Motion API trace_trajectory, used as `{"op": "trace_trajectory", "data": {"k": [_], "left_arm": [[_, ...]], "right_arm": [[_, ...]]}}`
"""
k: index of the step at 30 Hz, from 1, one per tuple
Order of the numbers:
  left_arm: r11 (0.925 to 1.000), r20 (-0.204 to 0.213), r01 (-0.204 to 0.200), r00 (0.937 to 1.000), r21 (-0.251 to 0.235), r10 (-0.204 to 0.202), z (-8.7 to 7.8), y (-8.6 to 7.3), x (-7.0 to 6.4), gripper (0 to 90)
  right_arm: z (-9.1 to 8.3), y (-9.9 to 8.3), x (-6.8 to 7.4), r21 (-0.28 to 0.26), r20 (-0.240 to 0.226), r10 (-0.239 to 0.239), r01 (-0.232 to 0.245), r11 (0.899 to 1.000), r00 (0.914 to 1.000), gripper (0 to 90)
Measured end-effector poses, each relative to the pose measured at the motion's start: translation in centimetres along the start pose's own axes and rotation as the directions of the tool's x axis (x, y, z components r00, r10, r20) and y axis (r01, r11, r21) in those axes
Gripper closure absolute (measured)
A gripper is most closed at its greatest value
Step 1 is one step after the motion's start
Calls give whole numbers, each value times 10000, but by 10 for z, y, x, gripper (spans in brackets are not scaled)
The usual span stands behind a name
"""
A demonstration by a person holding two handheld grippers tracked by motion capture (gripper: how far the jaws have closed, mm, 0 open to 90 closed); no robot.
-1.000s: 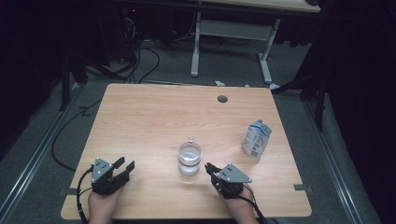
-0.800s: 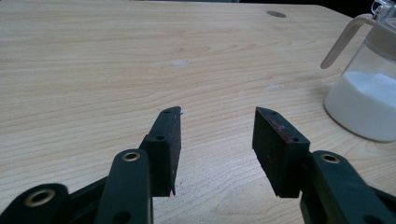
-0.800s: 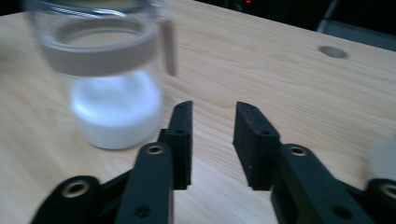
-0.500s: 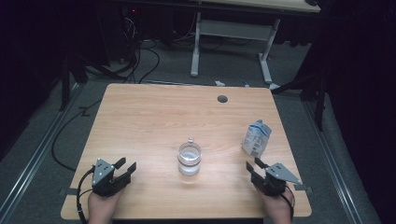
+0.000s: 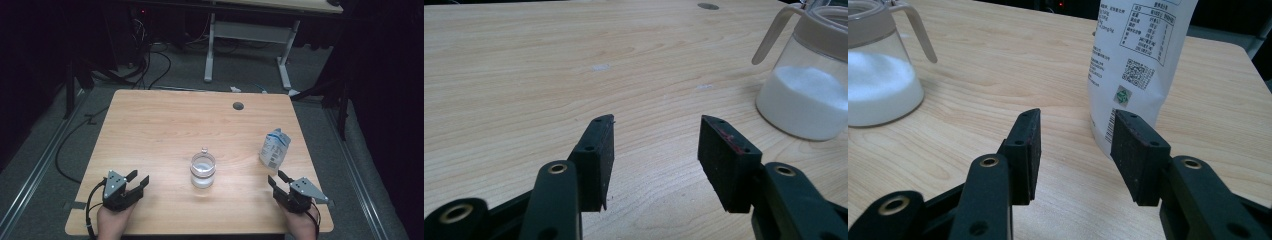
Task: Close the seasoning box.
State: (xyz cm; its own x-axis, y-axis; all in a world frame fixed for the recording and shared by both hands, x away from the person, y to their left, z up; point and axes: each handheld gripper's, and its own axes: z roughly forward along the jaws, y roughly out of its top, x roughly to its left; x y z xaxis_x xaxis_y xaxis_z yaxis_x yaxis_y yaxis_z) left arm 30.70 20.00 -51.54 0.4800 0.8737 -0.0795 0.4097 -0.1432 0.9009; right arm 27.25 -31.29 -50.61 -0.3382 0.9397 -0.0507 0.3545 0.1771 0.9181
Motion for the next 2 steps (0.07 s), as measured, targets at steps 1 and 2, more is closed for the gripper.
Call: {"op": "trace_trajectory", "data": {"k": [1,2], "left_arm": [[10000,56,-3,10000,10,3,0,1,0,488],[10000,56,-3,10000,10,3,0,1,0,486]], "right_arm": [[0,0,0,-2,11,-18,18,10000,10000,553],[-1,0,0,13,-28,-11,11,10000,10000,553]]}}
